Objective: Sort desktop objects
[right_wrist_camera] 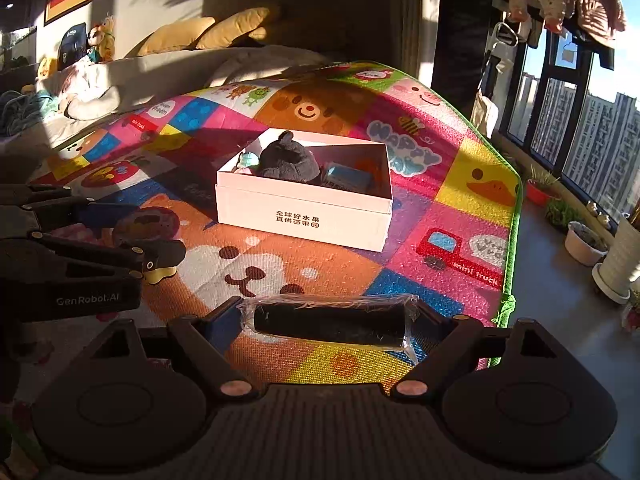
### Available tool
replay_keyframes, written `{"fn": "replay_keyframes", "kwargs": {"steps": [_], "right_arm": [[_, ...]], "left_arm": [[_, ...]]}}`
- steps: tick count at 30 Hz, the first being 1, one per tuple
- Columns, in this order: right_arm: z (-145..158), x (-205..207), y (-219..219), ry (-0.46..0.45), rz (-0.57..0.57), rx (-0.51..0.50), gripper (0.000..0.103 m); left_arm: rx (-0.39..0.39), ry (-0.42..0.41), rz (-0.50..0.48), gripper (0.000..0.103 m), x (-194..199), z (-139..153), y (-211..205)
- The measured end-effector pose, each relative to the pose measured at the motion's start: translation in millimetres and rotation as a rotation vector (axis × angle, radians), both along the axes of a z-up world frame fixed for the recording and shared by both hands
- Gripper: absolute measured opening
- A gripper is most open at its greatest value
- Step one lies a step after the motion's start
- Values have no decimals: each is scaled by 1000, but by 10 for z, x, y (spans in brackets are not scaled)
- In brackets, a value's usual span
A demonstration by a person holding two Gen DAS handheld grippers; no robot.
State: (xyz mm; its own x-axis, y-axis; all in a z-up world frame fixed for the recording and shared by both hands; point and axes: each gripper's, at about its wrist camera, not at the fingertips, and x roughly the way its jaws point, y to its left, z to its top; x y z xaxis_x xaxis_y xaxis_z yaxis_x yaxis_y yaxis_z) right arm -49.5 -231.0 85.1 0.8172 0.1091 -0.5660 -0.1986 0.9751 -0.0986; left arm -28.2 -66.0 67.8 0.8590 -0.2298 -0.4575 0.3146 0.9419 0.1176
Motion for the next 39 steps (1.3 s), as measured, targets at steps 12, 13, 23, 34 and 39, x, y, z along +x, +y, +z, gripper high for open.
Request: {"fn": "replay_keyframes", "kwargs": {"steps": [12, 13, 23, 34, 39], "right_arm": [[1067, 1675, -329, -92, -32, 270, 87], [1082, 1919, -309, -91, -26, 298, 88], [708, 2524, -424, -80, -86, 367, 100], [350, 2559, -782, -17, -189, 334, 102], [298, 2527, -790, -5, -201, 329, 102]], "left_arm": [[-44, -138, 18, 61, 1370, 687, 28], [-49, -131, 27, 61, 1487, 696, 71], [-6, -78, 42, 61, 2158, 480, 65], [-24, -41, -39, 67, 2545, 322, -394], [-8, -37, -43, 80, 2564, 342, -391]]}}
